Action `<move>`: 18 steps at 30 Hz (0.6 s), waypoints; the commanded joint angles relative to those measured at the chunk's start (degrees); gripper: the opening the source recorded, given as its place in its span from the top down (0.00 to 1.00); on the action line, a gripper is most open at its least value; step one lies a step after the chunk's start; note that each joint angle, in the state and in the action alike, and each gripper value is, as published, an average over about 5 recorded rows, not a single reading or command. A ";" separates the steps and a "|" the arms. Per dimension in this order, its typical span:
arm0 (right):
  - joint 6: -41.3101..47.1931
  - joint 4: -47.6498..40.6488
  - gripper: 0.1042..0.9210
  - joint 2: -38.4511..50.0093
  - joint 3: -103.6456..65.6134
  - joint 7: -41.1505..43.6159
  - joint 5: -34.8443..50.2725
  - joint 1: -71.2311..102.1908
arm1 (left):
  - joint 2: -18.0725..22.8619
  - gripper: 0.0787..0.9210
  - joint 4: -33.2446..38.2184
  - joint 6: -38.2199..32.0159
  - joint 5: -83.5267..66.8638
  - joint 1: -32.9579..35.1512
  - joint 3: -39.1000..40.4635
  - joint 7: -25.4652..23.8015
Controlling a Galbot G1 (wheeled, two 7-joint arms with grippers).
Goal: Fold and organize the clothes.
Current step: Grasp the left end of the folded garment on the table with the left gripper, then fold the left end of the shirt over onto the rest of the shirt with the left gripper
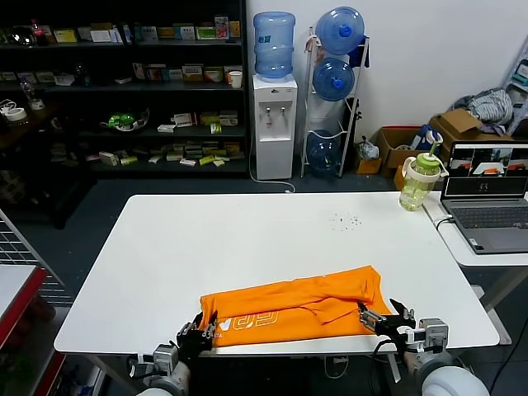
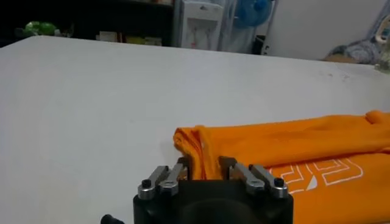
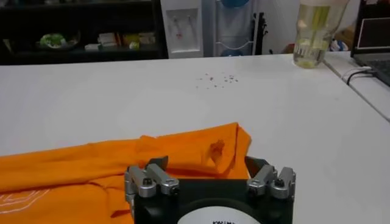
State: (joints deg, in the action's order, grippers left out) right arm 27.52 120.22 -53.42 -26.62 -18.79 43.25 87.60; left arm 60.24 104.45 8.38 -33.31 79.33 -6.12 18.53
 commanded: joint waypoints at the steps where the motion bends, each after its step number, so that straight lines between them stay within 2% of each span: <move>1: -0.24 -0.14 0.12 -0.15 -0.06 0.03 -0.29 -0.05 | -0.31 0.73 1.43 -0.08 -0.10 0.45 -0.14 0.17; 6: -0.67 -0.69 0.12 -0.52 0.54 -0.17 -0.63 -1.14 | -1.46 0.89 3.02 -0.08 -0.59 0.40 -1.17 0.60; 9: -0.87 -1.00 0.12 -0.79 0.90 -0.38 -0.70 -2.00 | -4.09 0.94 4.06 -0.06 -1.42 0.20 -3.13 0.78; 14: -1.19 -1.40 0.12 -1.01 1.37 -0.55 -0.72 -3.18 | -13.49 0.95 4.58 -0.03 -5.66 0.85 -10.73 0.18; 18: -1.47 -1.92 0.12 -1.28 1.94 -0.56 -0.75 -4.06 | -22.10 0.95 1.64 -0.46 -9.92 2.35 -18.69 -0.93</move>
State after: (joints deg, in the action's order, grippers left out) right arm 26.30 118.69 -54.54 -25.13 -19.21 42.56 84.89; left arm 54.03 107.86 8.37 -36.39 80.14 -11.26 18.64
